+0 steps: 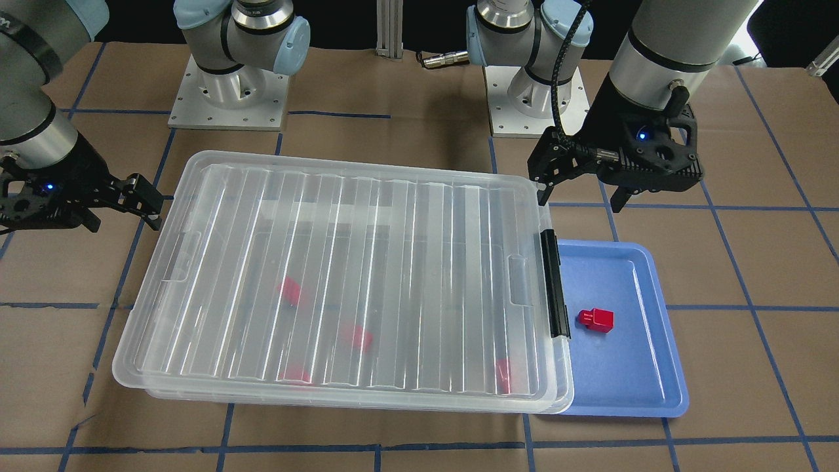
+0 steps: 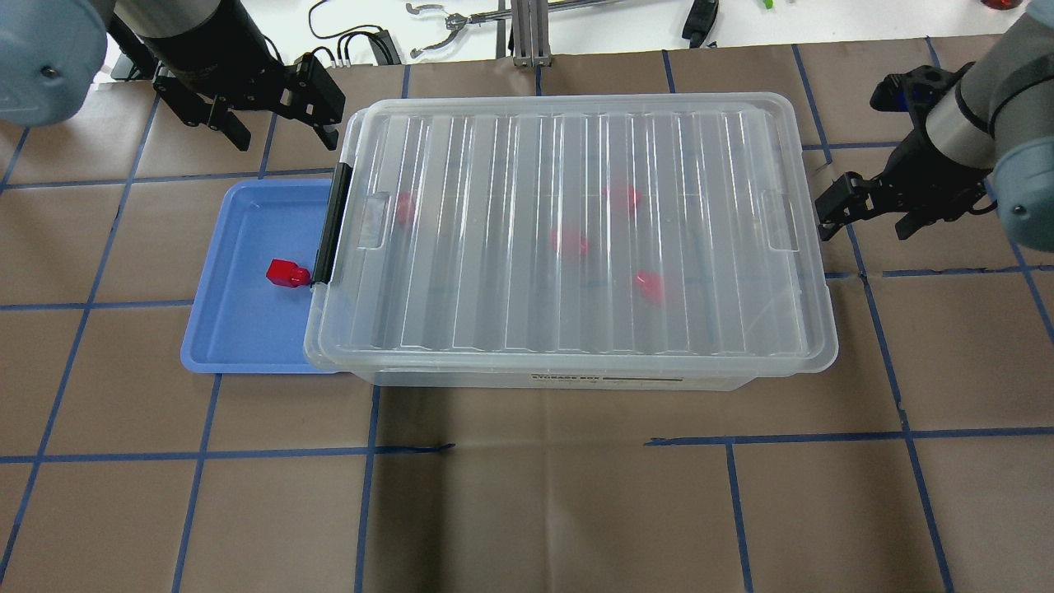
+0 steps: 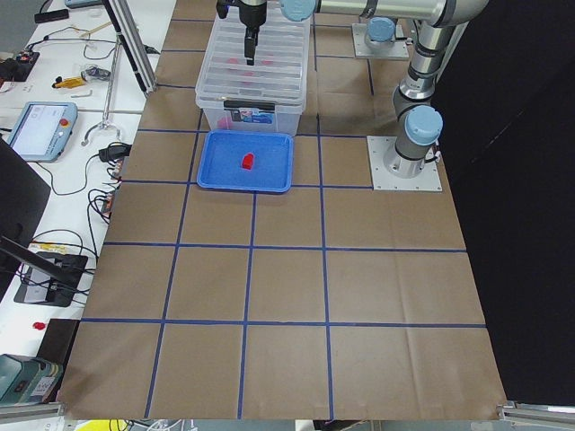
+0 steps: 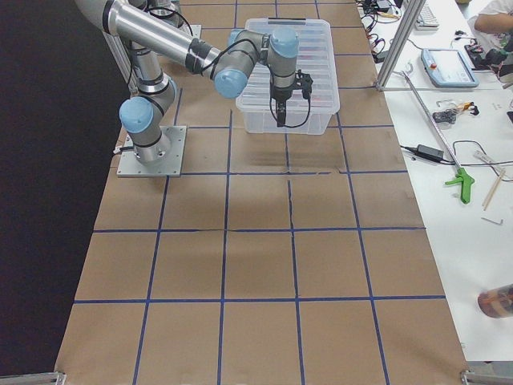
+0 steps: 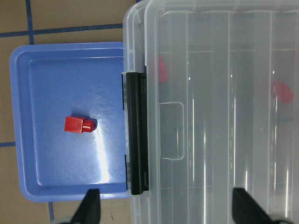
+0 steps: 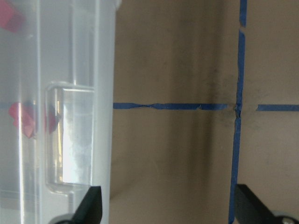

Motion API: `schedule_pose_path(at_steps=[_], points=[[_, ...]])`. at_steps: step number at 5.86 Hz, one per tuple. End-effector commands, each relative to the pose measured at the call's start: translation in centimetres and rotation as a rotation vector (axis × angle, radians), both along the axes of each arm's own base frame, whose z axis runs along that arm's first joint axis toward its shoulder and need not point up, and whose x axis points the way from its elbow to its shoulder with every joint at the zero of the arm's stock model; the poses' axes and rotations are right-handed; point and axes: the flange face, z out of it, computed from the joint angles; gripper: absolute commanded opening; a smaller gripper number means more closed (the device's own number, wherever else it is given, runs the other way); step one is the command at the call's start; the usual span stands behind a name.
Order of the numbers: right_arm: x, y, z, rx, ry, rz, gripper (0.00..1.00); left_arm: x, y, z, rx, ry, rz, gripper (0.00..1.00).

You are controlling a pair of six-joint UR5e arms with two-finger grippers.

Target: Place red block in blue tray from box

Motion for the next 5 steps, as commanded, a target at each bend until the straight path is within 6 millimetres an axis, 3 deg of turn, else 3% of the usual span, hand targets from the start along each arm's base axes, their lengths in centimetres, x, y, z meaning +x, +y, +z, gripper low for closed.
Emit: schedule_pose_path(at_steps=[1,2,3,4,5], points=[[2.0,-1.5,7.1,-0.023,-0.002,-0.046,1.0,0.0,-0.2,-0.1,0.001,0.001,0.0,0.98],[4.8,-1.6,10.3,-0.006,-0.007,-0.071,1.0,-0.1,-0.2,0.0,-0.002,0.005,0.001,0.98],[10.1,-1.2,13.6,-0.013,-0.018,-0.095,1.0,-0.1,-0.2,0.0,-0.002,0.005,0.001,0.98],[14.6,-0.3,15.0,-0.02,-0.021,-0.116,1.0,-0.1,-0.2,-0.2,0.001,0.005,0.001,0.98],[17.8,0.6,15.3,-0.021,-0.025,-0.148,1.0,0.0,0.1,0.0,-0.002,0.004,0.001,0.98]])
